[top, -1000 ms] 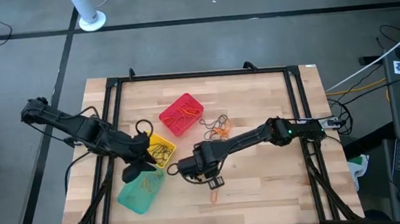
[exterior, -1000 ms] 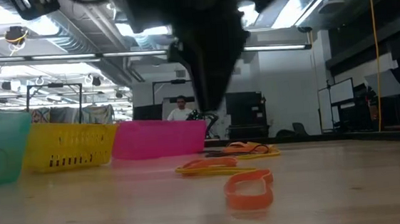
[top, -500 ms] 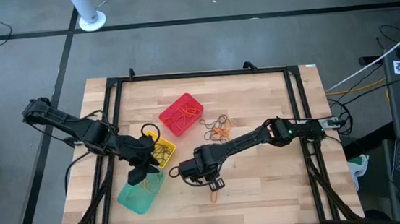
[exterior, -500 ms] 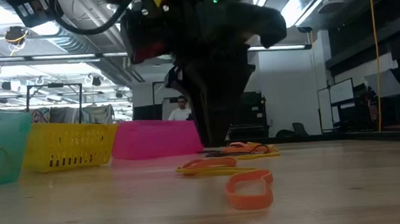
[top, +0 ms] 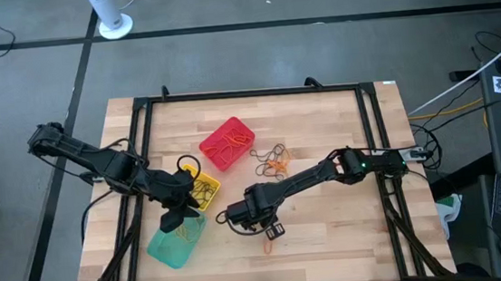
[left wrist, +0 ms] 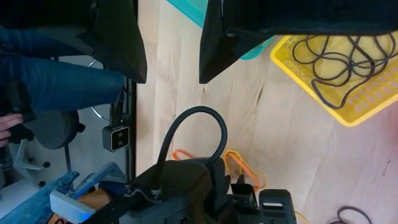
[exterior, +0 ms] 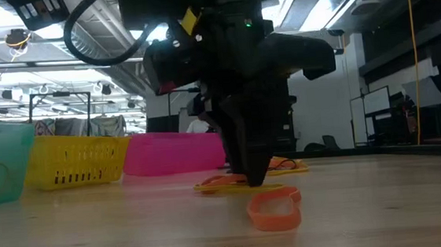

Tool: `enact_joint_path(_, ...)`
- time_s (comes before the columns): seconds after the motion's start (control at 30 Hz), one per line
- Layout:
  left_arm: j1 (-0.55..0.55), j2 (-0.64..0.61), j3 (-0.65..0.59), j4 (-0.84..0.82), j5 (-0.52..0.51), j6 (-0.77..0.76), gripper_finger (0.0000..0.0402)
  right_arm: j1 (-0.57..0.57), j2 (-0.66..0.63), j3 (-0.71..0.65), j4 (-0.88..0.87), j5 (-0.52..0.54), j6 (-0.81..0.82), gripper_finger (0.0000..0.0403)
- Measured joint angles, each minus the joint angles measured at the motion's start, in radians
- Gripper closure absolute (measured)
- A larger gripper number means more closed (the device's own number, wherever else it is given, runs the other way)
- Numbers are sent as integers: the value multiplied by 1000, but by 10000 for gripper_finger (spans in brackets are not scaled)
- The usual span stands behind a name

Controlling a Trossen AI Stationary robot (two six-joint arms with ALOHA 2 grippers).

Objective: Sort rubber bands into baskets
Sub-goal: Put the orange rubber band into the red bin

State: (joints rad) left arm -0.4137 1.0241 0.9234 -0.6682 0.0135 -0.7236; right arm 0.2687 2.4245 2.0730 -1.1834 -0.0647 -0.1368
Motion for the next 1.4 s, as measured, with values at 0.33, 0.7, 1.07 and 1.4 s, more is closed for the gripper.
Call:
enact_joint_path(0.33, 0, 0, 0, 0, 0, 2, 259, -1, 0, 0, 5, 1, 0, 387)
enact_joint_path(0.7, 0, 0, 0, 0, 0, 2, 259, -1, 1, 100, -83, 0, 0, 399)
enact_joint_path(1.07, 0, 0, 0, 1, 0, 0, 259, -66, -25, 268, -85, 76, -90, 399)
enact_joint_path(1.4, 2, 0, 0, 10, -3, -3, 259, -250, -32, 281, 8, 194, -221, 401)
